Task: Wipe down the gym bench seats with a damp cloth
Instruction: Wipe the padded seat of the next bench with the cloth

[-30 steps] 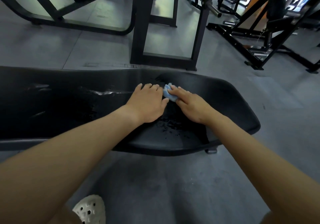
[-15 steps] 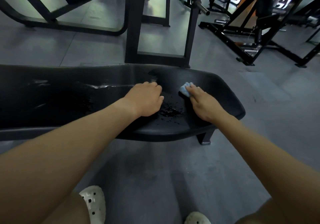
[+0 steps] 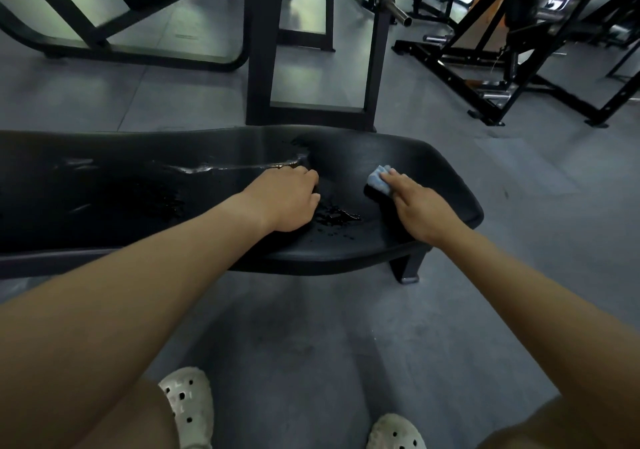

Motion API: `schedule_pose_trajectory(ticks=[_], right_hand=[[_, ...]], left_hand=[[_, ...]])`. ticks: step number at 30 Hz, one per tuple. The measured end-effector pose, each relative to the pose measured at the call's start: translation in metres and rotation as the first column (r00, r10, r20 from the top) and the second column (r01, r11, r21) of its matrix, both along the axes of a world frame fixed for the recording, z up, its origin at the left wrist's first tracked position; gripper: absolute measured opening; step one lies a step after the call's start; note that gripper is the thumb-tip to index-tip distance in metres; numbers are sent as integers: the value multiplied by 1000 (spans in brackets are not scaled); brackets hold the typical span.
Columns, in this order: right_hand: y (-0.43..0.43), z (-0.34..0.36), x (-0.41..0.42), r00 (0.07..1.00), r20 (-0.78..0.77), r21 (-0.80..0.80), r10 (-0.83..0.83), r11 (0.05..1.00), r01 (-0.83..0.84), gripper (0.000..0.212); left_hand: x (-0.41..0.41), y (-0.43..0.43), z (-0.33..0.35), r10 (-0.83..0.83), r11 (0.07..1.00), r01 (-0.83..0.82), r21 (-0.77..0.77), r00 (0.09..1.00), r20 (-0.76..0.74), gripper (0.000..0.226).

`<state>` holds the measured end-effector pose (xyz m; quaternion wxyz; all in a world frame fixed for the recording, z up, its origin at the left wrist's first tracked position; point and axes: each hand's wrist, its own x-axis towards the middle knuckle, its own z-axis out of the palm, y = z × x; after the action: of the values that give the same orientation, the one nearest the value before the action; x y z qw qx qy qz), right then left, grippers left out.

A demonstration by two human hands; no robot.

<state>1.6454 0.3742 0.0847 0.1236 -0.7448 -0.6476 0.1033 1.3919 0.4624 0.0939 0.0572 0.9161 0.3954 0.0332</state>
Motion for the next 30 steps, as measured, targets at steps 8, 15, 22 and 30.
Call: schedule_pose_trajectory(ticks=[8, 15, 22, 30], right_hand=[[-8, -9, -47, 979, 20, 33, 203, 978, -204, 51], [-8, -7, -24, 977, 20, 22, 211, 977, -211, 52], [-14, -6, 15, 988, 22, 71, -156, 985, 154, 54], [-38, -21, -40, 996, 59, 136, 64, 988, -71, 53]], left_hand=[[1, 1, -4, -12, 999, 12, 38, 1000, 13, 39], [4, -2, -4, 1, 997, 0, 82, 1000, -2, 39], [13, -27, -8, -76, 979, 69, 192, 997, 31, 41], [19, -41, -8, -81, 970, 75, 230, 997, 13, 39]])
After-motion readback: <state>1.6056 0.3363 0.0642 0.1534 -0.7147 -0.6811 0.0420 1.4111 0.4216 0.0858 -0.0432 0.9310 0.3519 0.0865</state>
